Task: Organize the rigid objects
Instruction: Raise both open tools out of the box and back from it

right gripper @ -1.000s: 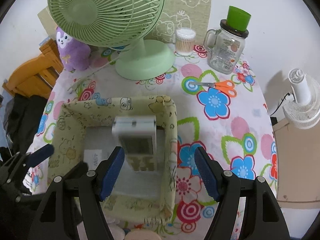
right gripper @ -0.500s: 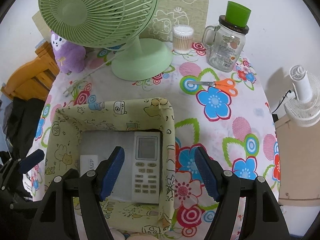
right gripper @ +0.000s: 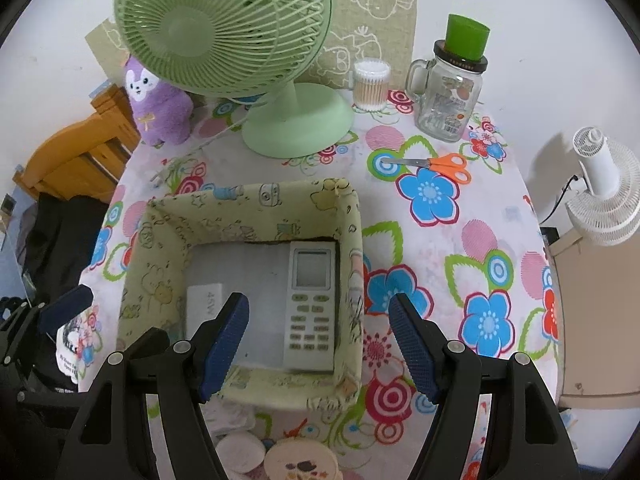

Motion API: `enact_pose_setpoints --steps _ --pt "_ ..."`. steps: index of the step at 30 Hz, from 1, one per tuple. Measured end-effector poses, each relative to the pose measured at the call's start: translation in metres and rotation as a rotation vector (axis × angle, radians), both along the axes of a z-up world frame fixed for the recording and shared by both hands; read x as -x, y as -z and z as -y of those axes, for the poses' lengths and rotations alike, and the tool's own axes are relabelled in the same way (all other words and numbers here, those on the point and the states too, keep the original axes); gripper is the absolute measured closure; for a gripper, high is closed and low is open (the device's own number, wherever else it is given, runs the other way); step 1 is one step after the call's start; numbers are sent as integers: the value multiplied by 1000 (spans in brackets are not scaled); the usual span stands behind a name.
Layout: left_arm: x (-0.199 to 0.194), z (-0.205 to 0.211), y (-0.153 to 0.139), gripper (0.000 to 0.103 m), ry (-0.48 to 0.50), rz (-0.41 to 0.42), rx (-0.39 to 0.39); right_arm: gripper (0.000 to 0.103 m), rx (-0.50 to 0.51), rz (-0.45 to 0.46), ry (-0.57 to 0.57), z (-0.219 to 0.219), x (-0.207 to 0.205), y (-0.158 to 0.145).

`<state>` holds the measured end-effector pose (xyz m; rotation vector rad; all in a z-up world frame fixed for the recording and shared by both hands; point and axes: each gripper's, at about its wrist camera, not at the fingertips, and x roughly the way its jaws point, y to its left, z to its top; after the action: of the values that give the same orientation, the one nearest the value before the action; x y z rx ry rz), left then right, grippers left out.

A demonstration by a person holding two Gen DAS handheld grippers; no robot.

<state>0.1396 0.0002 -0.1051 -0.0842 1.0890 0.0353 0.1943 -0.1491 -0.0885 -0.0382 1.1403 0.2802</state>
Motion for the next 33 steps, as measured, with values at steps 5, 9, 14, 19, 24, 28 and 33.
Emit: enact_pose_setpoints --steps 5,9,14,19,24,28,33 --pt "15 -2 -8 9 3 16 2 28 -8 23 7 0 19 -13" --pt "28 -5 -15 6 8 28 23 28 -11 43 15 1 33 -23" --pt "41 -4 -22 5 22 38 26 25 -12 62 19 1 51 -32" --pt "53 -4 -28 4 34 49 31 18 -9 84 30 4 68 -40" --pt "64 -5 -31 4 42 56 30 15 -18 85 45 8 83 -45" --pt "72 -6 -31 4 48 55 33 14 -21 93 42 9 93 -48" --pt "82 -6 -28 4 60 47 46 14 -29 106 55 12 105 -50"
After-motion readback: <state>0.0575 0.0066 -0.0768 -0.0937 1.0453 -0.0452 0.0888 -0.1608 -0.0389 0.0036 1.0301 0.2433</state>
